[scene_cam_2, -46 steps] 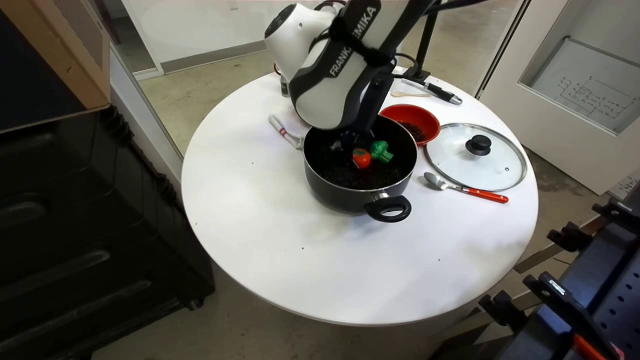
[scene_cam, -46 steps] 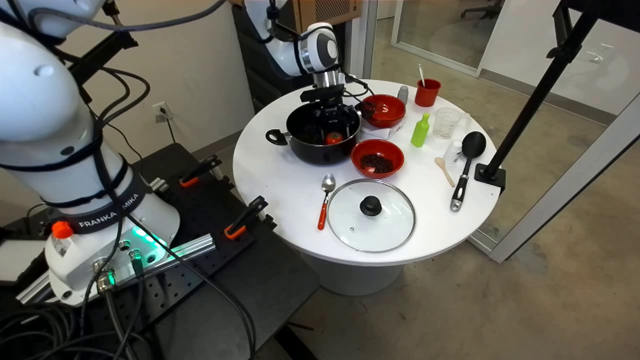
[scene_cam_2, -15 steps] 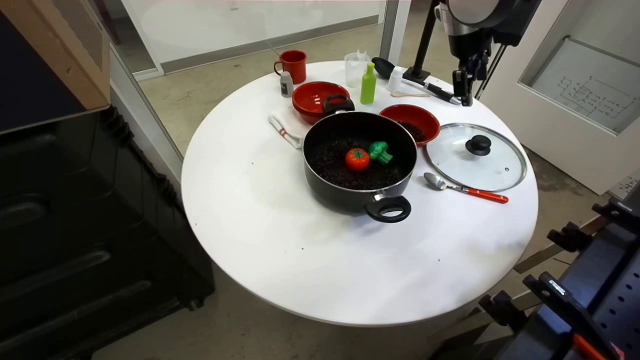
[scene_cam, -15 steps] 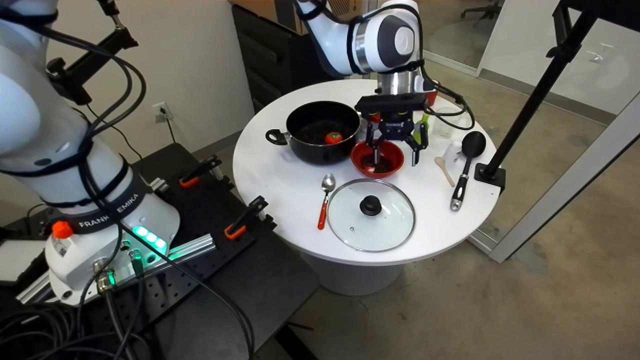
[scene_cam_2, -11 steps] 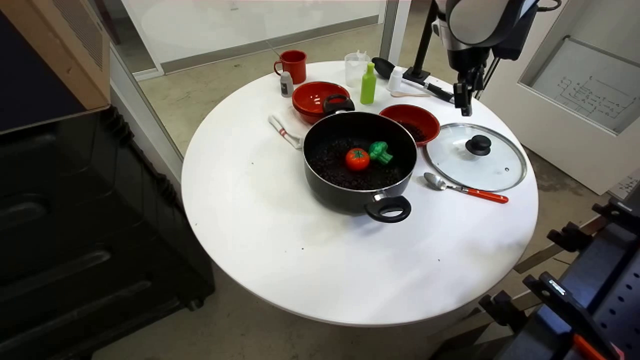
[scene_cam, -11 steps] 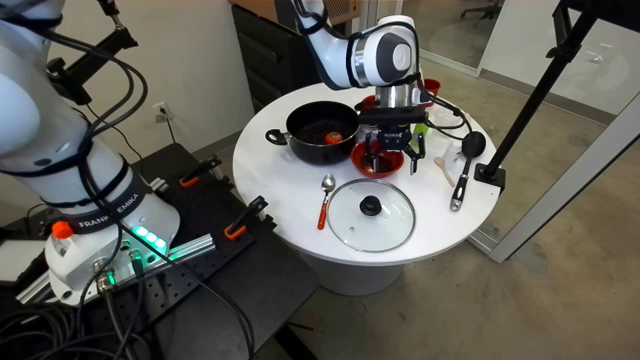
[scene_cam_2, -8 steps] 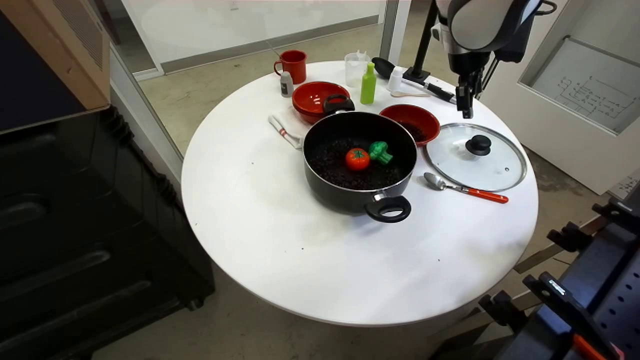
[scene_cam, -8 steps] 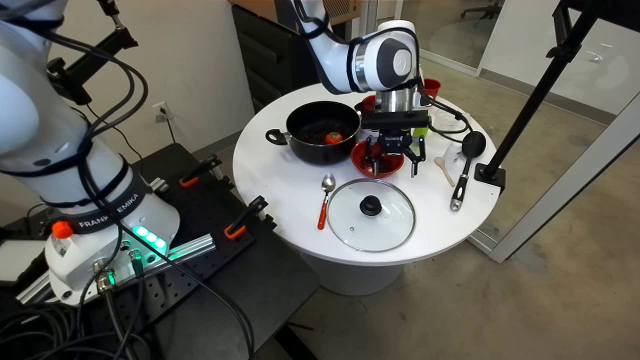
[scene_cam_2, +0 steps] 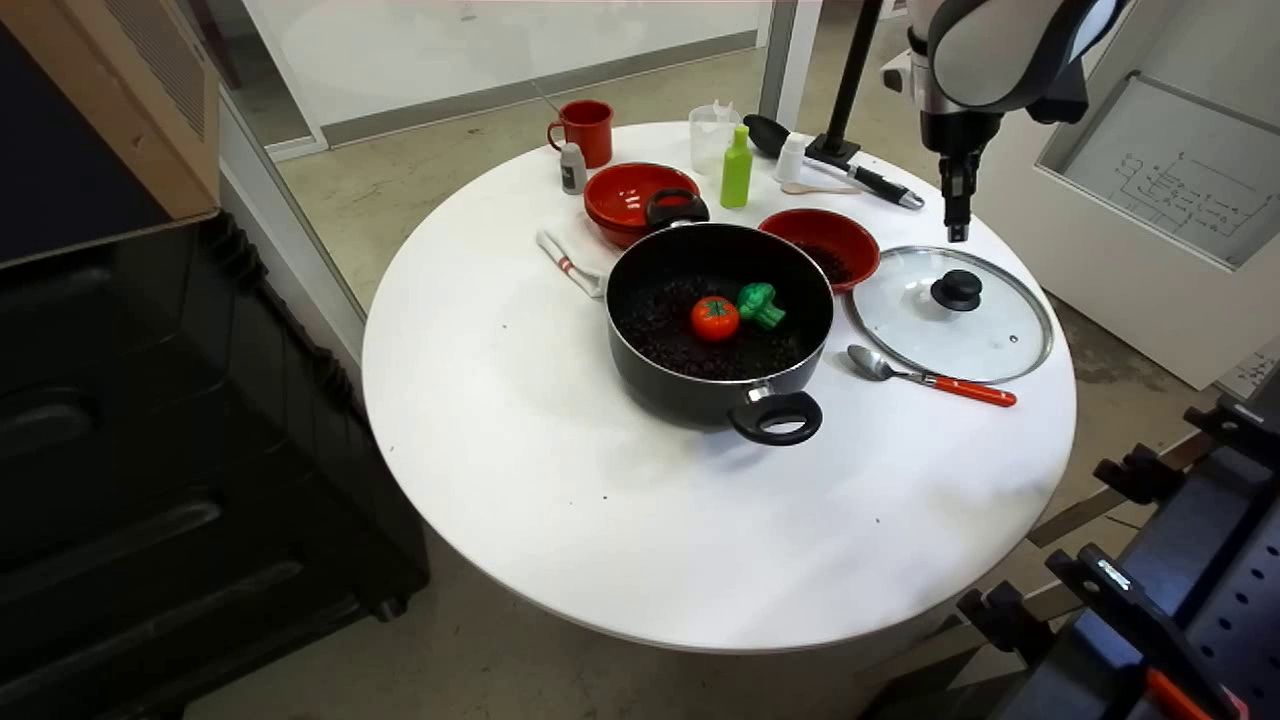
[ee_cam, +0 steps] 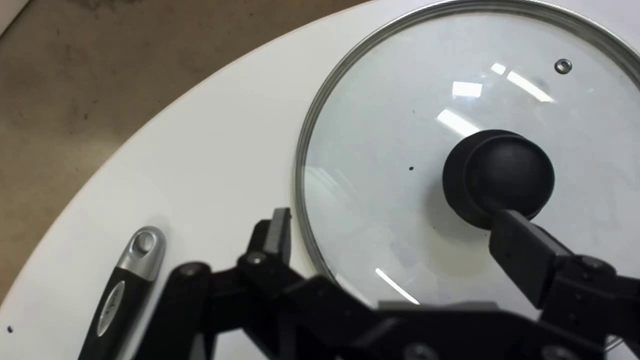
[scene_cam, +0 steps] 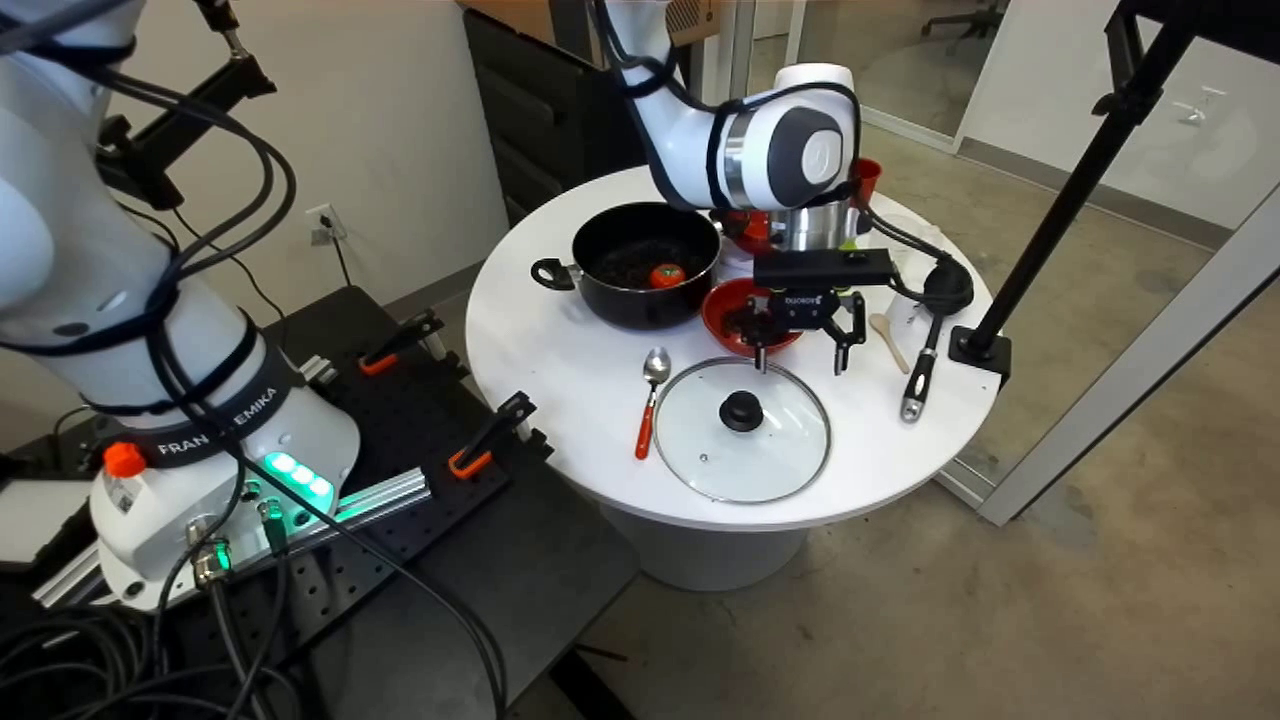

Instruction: Move the objects from the orange bowl to the black pot, then cover the black pot with the glass lid

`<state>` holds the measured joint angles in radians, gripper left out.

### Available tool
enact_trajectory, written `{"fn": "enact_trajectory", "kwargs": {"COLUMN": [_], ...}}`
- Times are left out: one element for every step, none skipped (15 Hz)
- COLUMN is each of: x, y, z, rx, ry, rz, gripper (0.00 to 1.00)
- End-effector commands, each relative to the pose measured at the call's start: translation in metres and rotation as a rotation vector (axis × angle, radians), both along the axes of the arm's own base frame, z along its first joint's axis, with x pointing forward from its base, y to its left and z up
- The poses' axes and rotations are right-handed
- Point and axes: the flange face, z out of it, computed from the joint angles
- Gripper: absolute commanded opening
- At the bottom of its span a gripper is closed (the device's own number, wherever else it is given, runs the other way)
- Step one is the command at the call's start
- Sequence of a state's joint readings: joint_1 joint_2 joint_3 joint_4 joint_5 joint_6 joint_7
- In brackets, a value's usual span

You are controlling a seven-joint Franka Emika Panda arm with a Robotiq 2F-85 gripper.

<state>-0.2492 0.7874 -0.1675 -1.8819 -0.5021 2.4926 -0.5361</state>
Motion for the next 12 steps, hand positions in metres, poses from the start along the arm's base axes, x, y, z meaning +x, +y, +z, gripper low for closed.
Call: {"fn": "enact_trajectory", "kwargs": {"x": [-0.005,-0.006,-0.007,-0.007,-0.007,-0.007,-0.008,-0.009,-0.011,-0.012,-0.013,-0.013], "y": [-0.005,-0.005,-0.005,-0.003,-0.001,0.003,0.005,0.006,0.009,0.011,0.014,0.016], "z": [-0.01,-0.011,-0.012,-0.013,-0.014,-0.014,-0.014,-0.014,-0.014,-0.015,-0.015,-0.016], "rx": [0.069,0.09,0.105,0.115,0.12,0.119,0.117,0.117,0.116,0.111,0.104,0.097], "ry": [-0.002,0.005,0.012,0.032,0.054,0.086,0.113,0.129,0.144,0.16,0.176,0.191], "rz": [0.091,0.105,0.116,0.126,0.135,0.146,0.159,0.166,0.177,0.188,0.199,0.208], "gripper": [1.0,1.0,1.0,1.0,1.0,1.0,1.0,1.0,1.0,1.0,1.0,1.0]}}
